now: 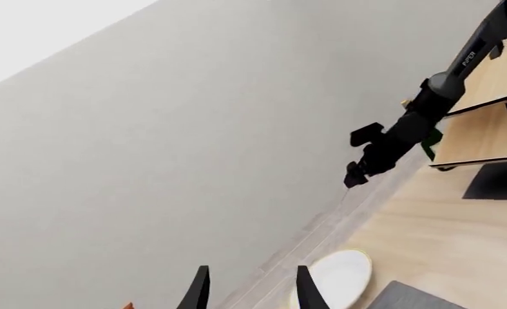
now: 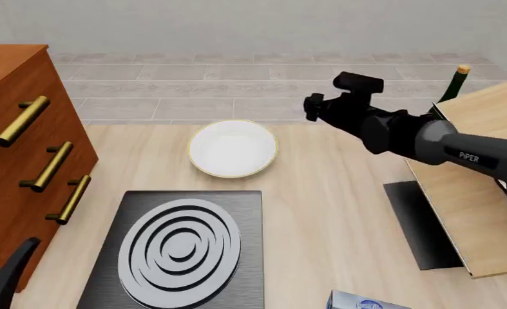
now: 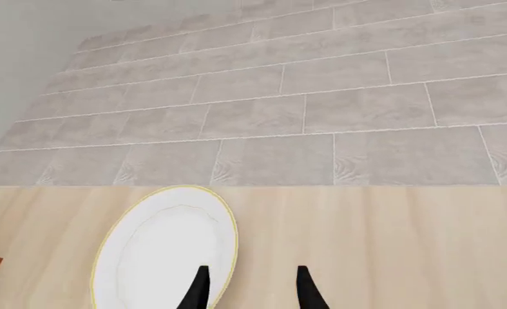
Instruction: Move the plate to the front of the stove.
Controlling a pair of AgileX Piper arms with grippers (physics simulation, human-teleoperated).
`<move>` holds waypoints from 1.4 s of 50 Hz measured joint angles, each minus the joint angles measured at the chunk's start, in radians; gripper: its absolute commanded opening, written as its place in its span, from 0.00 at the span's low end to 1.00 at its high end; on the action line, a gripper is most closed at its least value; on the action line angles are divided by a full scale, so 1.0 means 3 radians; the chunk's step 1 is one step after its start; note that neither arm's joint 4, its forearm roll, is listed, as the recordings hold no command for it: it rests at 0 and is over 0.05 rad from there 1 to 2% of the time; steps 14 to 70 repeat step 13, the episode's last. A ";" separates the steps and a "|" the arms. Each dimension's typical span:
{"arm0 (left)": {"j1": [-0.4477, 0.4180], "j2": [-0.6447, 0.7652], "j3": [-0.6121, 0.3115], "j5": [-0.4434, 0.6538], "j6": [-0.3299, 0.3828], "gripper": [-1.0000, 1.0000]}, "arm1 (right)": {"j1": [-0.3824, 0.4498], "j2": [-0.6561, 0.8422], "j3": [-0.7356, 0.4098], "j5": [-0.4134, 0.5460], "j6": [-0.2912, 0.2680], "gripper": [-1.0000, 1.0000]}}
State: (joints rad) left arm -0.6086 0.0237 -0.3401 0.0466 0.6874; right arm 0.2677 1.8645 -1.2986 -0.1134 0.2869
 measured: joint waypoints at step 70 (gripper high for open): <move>-0.0028 0.0065 -0.0015 -0.0055 -0.0044 1.00 | 0.0113 -0.0506 0.0542 -0.0187 -0.0093 1.00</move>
